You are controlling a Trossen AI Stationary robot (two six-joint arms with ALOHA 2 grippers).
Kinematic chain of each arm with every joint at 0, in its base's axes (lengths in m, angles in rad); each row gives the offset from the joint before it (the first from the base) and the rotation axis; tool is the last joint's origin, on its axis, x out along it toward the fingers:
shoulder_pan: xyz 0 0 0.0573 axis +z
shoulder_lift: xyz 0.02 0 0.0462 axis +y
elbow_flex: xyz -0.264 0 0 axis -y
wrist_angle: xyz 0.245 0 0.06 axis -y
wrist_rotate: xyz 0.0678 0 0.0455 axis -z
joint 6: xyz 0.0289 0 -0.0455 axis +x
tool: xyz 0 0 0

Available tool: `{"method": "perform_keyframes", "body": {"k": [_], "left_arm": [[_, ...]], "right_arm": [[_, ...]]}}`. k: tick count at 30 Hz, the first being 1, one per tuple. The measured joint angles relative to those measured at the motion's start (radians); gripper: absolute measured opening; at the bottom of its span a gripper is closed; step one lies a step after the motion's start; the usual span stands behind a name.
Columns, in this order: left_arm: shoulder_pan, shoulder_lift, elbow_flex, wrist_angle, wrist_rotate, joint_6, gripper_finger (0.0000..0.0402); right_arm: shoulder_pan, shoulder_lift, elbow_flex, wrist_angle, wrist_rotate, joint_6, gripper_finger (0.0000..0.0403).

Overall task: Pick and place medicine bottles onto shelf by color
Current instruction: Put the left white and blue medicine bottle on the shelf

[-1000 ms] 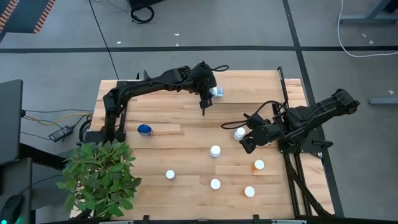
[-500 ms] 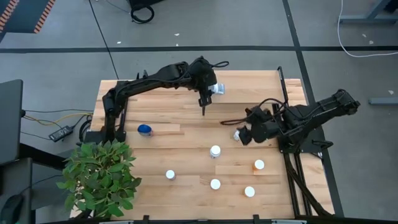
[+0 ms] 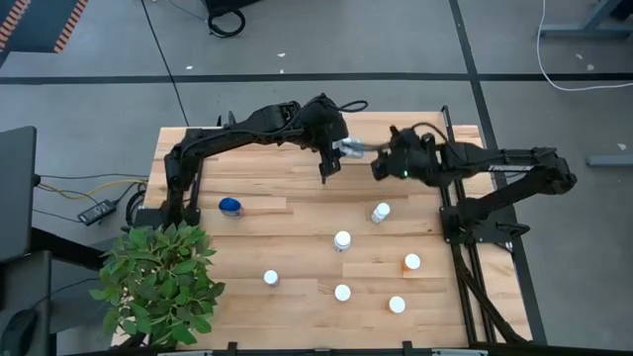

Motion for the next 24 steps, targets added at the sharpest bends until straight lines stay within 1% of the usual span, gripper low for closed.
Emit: {"method": "perform_keyframes", "body": {"k": [4,6,9,12,17,24], "left_arm": [[-0.016,0.0,0.022,0.001,-0.001,-0.023,0.0207],[-0.021,0.0,0.032,0.008,-0.001,-0.024,0.0203],[-0.022,0.0,0.038,0.011,-0.001,-0.033,0.0199],[-0.017,0.0,0.038,0.007,-0.002,-0.049,0.0201],[-0.014,0.0,0.038,0.015,-0.003,-0.069,0.0211],[-0.025,0.0,0.038,0.039,-0.011,-0.072,0.0199]], "right_arm": [[-0.078,0.0,0.0,0.102,-0.057,-0.084,0.0284],[-0.102,0.0,0.0,0.158,-0.108,-0.12,0.0284],[-0.118,0.0,0.0,0.236,-0.197,-0.178,0.0284],[-0.115,0.0,0.0,0.261,-0.25,-0.214,0.0284],[-0.099,0.0,0.0,0.253,-0.264,-0.217,0.0284],[-0.114,0.0,0.0,0.252,-0.26,-0.217,0.0284]]}}
